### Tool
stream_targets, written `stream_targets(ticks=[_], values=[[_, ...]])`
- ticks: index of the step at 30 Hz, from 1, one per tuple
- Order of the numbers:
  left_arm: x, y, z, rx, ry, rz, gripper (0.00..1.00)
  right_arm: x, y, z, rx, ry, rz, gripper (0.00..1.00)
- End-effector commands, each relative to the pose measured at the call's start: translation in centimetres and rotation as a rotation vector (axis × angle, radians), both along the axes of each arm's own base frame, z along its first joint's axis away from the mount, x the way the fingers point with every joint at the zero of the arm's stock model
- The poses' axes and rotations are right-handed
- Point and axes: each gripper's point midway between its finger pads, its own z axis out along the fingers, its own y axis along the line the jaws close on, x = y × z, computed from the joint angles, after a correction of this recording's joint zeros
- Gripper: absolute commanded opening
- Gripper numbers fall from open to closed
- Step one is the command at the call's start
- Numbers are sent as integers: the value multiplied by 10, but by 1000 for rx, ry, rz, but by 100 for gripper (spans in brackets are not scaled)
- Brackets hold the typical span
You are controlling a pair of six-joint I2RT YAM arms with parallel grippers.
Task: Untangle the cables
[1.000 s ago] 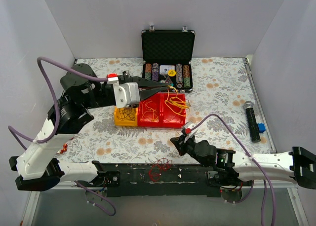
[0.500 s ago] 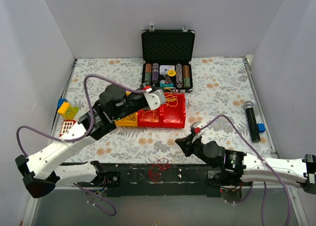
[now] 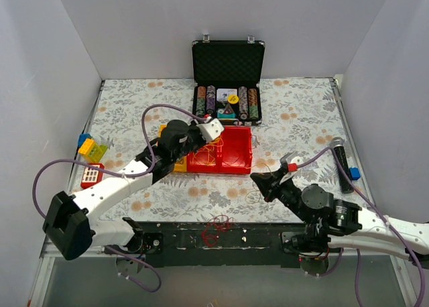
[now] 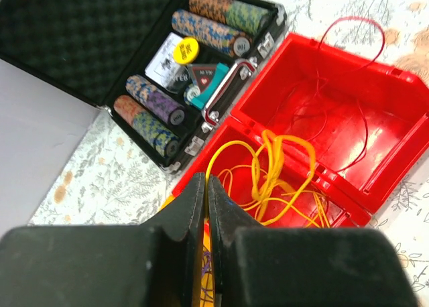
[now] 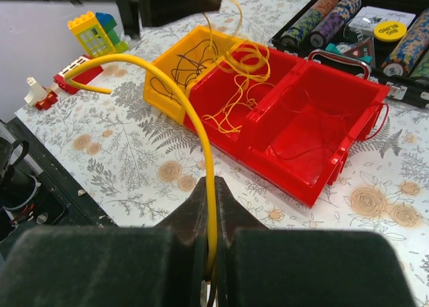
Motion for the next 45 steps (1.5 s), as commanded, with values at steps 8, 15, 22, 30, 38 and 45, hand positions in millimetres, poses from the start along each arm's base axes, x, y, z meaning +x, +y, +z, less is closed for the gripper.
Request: stream_targets(ticks=[8,15,22,30,38,45], values=[[38,14,-68,94,24,142,0,3,-2,60,17,-83,3,1],[42,11,-78,93,77,149,12,4,2,68,18,-100,6,1],[19,2,-34,-35,79,2,80,6,5,68,25,-99,-8,1],[-82,-22,47,-174,102,-452,98,15,7,88,129,-105,-74,1],[-173,-56,44,-186,225,-718,97,9,45,124,262,-106,10,1],[-189,-68,53,-222,280,-793,97,-3,73,139,358,-112,118,1]])
